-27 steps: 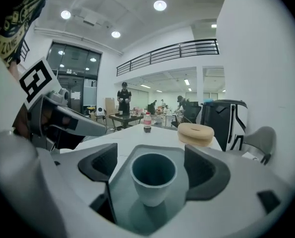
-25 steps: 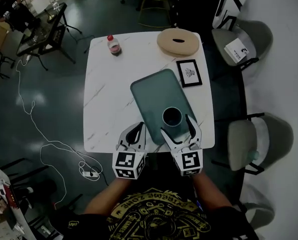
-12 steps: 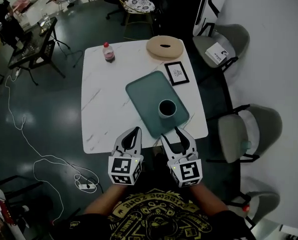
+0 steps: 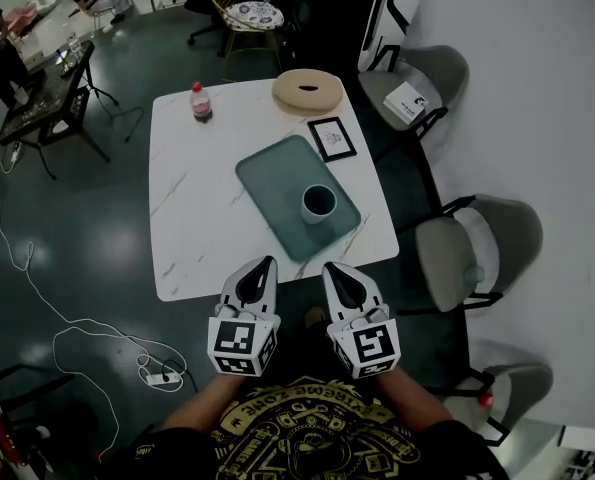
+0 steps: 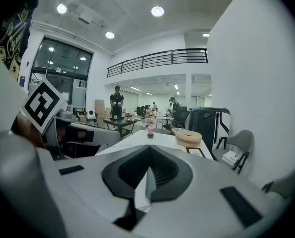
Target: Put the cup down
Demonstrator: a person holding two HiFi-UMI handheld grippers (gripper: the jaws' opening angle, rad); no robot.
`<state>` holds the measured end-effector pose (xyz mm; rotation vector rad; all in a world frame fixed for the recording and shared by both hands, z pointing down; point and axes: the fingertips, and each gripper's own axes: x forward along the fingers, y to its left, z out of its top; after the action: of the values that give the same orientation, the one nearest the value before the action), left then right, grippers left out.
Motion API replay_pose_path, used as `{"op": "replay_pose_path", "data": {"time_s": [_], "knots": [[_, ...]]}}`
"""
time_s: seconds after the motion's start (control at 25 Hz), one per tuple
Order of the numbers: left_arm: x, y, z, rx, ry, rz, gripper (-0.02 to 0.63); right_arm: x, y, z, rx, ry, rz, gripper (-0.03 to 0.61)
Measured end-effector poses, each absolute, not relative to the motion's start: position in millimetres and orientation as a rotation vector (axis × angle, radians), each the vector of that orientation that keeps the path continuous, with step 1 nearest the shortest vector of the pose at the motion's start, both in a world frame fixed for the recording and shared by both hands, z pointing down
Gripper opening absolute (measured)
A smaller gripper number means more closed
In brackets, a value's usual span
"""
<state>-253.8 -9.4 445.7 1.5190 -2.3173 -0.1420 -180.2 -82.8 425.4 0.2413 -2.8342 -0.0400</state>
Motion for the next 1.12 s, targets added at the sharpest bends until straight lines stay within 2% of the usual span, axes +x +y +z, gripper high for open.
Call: {"op": "replay_pose_path", "data": {"time_s": [0.44, 1.12], "knots": [[-211, 4, 432, 1.515, -2.348, -0.225, 0.011, -149, -74, 421, 0.145, -2.857, -0.025, 0.007], [-80, -5, 416, 1.317, -2.476, -0.080, 0.011, -19, -82, 417, -0.082, -2.881, 0.044, 0.006]]}}
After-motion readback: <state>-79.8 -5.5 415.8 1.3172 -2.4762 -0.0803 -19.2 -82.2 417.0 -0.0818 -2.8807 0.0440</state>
